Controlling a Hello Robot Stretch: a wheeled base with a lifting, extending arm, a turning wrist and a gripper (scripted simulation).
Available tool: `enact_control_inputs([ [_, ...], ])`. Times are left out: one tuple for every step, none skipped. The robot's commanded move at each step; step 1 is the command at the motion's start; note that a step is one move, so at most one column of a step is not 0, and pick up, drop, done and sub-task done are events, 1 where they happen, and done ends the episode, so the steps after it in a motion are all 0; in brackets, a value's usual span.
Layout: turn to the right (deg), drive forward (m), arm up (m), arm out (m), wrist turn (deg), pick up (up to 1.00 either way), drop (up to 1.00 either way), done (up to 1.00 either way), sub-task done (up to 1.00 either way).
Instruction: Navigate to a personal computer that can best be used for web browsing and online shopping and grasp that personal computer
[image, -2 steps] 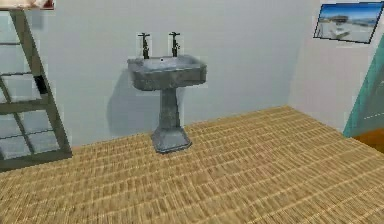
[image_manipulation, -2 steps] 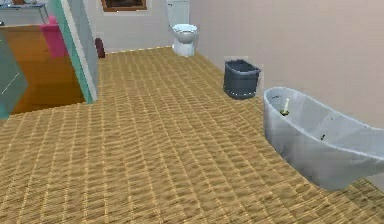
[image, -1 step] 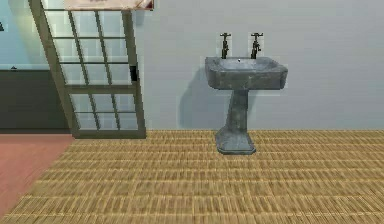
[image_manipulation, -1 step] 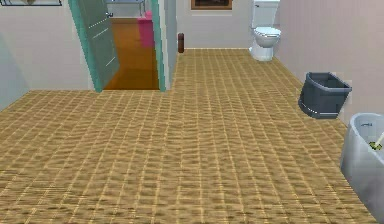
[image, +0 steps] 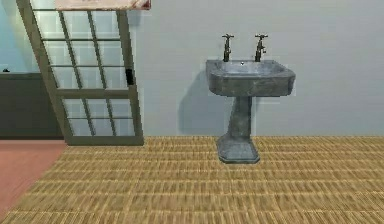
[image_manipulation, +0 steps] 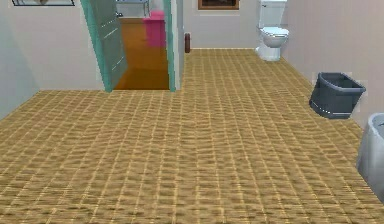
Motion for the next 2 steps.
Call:
enact_control_inputs([
  [0.0,0.55,0.0,0.0,0.0,0.0,0.0,0.0,0.0],
  [-42.0,0.0,0.0,0.0,0.0,0.0,0.0,0.0,0.0],
])
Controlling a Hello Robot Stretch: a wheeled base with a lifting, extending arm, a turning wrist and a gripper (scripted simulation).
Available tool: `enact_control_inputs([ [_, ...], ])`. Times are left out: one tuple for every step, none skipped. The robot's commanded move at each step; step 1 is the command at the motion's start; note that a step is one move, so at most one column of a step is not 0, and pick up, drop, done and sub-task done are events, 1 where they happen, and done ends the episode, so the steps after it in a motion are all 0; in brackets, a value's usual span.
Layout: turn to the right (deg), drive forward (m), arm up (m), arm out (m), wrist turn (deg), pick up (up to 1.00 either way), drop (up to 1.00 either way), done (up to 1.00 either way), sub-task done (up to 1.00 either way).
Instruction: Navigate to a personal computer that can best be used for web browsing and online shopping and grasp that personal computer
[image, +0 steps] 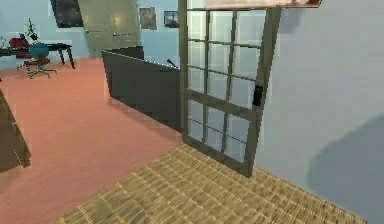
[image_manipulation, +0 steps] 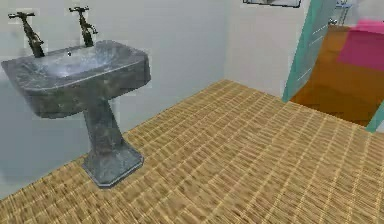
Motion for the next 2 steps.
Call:
enact_control_inputs([
  [0.0,0.65,0.0,0.0,0.0,0.0,0.0,0.0,0.0],
  [-39.0,0.0,0.0,0.0,0.0,0.0,0.0,0.0,0.0],
])
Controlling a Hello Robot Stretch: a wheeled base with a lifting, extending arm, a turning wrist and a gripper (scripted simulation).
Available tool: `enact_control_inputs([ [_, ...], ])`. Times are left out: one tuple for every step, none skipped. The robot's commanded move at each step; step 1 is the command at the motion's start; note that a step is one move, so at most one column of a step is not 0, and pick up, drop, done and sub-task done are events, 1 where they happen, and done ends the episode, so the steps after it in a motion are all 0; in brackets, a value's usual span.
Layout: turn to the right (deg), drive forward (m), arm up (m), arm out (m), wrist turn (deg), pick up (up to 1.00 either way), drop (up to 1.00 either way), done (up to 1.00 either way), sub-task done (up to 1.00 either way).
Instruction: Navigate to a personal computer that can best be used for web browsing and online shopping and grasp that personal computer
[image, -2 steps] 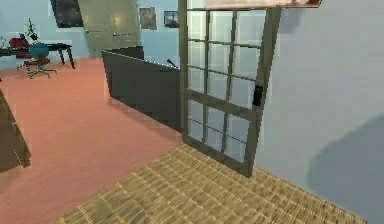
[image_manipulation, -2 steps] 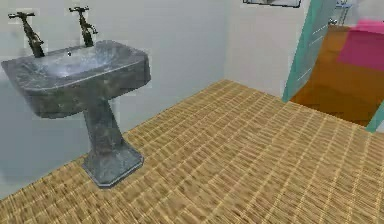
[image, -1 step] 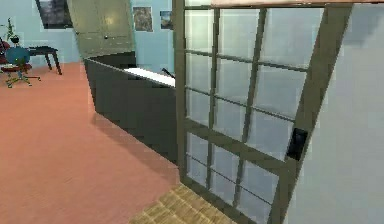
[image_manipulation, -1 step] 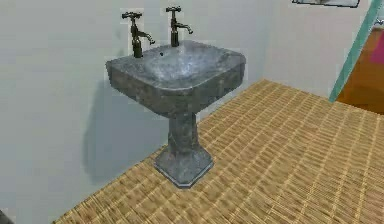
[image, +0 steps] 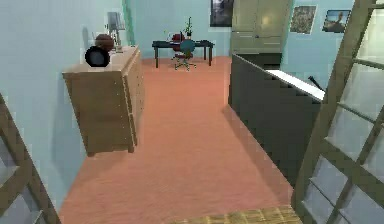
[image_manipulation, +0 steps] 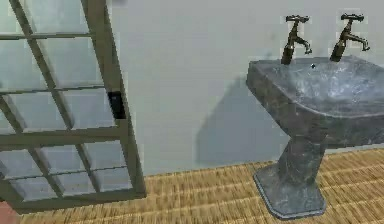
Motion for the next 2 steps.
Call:
enact_control_inputs([
  [0.0,1.0,0.0,0.0,0.0,0.0,0.0,0.0,0.0],
  [-6.0,0.0,0.0,0.0,0.0,0.0,0.0,0.0,0.0],
])
